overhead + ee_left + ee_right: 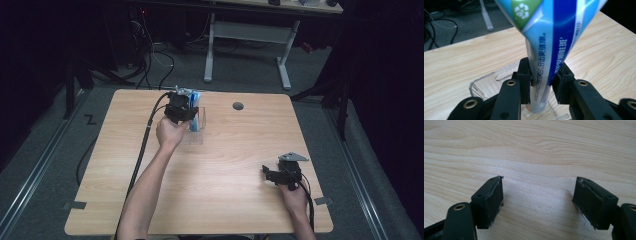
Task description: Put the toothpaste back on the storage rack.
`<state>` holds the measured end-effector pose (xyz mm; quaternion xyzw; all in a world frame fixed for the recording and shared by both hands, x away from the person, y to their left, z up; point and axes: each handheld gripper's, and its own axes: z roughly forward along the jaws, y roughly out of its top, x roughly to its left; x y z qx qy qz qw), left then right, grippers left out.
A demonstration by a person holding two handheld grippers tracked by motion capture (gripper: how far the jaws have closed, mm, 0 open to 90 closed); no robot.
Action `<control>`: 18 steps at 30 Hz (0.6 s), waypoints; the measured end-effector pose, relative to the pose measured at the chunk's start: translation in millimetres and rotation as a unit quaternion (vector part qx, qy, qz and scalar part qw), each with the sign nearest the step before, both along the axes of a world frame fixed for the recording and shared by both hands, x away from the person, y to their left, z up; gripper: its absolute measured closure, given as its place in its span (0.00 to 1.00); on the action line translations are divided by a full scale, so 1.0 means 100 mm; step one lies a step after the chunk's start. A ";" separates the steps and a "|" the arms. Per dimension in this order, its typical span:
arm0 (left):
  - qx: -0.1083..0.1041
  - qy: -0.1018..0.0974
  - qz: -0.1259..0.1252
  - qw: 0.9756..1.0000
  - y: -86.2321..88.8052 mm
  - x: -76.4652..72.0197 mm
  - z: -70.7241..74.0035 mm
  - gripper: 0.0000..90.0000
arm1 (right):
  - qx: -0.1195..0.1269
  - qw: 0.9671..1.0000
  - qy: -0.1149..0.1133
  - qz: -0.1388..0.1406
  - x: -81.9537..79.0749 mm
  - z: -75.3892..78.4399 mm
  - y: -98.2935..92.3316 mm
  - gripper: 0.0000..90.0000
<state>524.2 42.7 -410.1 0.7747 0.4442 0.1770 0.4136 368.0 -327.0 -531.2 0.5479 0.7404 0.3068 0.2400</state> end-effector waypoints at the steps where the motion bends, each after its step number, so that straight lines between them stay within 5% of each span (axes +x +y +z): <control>1: -0.001 0.001 -0.001 1.000 0.00 0.00 -0.01 0.79 | 0.000 1.000 0.000 0.000 0.00 0.00 0.00 0.27; 9: -0.002 0.011 0.002 1.000 0.03 -0.01 -0.06 0.79 | 0.000 1.000 0.000 0.000 0.00 0.00 0.00 0.27; 14: 0.026 0.002 0.010 1.000 0.02 -0.02 -0.08 0.79 | 0.000 1.000 0.000 0.000 0.00 0.00 0.00 0.27; 18: 0.022 0.006 0.013 1.000 0.04 -0.02 -0.09 0.79 | 0.000 1.000 0.000 0.000 0.00 0.00 0.00 0.26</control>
